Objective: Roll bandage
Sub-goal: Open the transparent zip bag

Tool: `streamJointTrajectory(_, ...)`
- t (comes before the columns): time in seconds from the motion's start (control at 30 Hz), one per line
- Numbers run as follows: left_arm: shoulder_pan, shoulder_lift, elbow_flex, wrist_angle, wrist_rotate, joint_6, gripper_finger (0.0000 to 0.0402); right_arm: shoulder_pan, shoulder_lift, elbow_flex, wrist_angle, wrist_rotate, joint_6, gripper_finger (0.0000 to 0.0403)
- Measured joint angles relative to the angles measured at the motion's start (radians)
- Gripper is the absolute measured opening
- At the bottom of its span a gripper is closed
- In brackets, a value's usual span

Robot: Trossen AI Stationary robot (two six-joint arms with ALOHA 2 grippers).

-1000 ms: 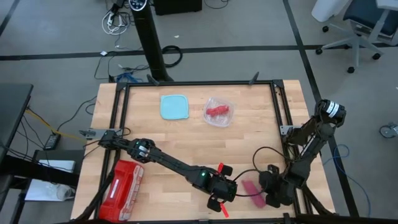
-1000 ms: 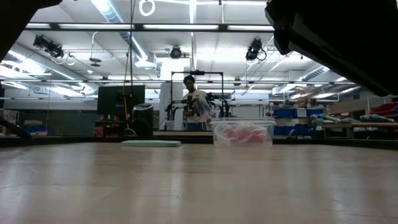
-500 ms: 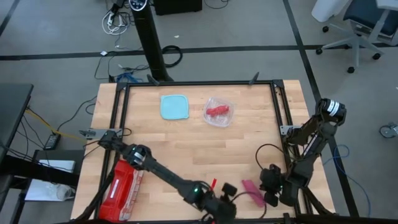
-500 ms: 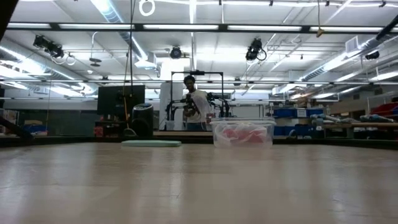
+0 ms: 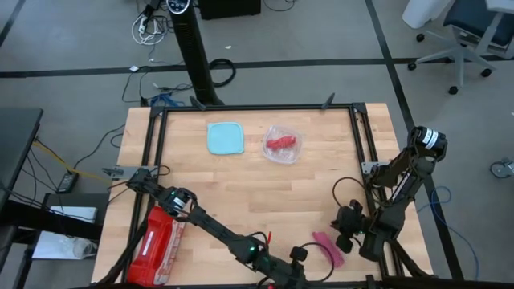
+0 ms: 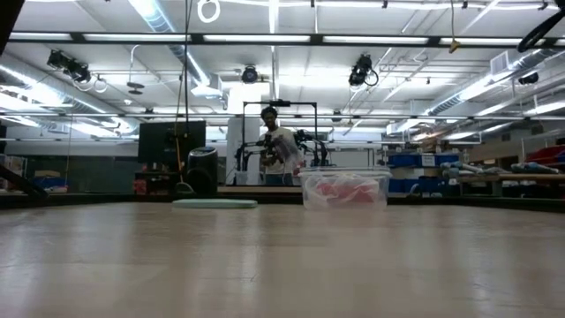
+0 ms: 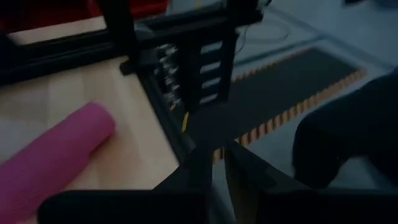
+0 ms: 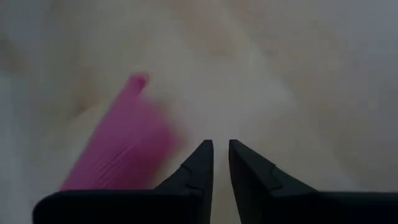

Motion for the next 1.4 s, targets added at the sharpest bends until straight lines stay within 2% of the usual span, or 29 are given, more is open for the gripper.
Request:
streamJointTrajectory(0.17,0.011,0.000,-0.103,0.255,0.051,-0.058,0.0046,-0.056,0.000,0.000,-0.086,0.055,0.046,0.0053)
streamJointTrajectory(0.37,0.016,0.001,-0.214,0.468,0.075,-0.121,0.0046,-0.160,0.000,0.000,0.000,0.055,-0.092,0.0052)
streamJointTrajectory(0.6,0.031,-0.013,-0.267,0.462,0.074,-0.131,0.0046,-0.268,-0.024,0.000,0.117,0.052,-0.299,0.0051)
streamJointTrajectory(0.73,0.042,-0.082,-0.355,0.470,0.017,-0.086,0.0046,-0.307,-0.093,0.000,0.120,0.042,-0.362,0.0047)
streamJointTrajectory(0.9,0.084,-0.218,-0.501,0.471,-0.047,-0.004,0.0046,-0.345,-0.210,0.000,0.120,0.042,-0.462,0.0046)
streamJointTrajectory(1.13,0.208,-0.444,-0.708,0.406,-0.065,0.014,0.0046,-0.440,-0.313,0.000,0.128,0.019,-0.654,0.0047)
streamJointTrajectory(1.27,0.290,-0.573,-0.829,0.346,-0.107,-0.042,0.0046,-0.541,-0.340,0.000,0.147,-0.074,-0.762,0.0048)
streamJointTrajectory(1.4,0.360,-0.700,-0.907,0.245,-0.192,-0.124,0.0046,-0.647,-0.330,0.000,0.204,-0.147,-0.890,0.0048)
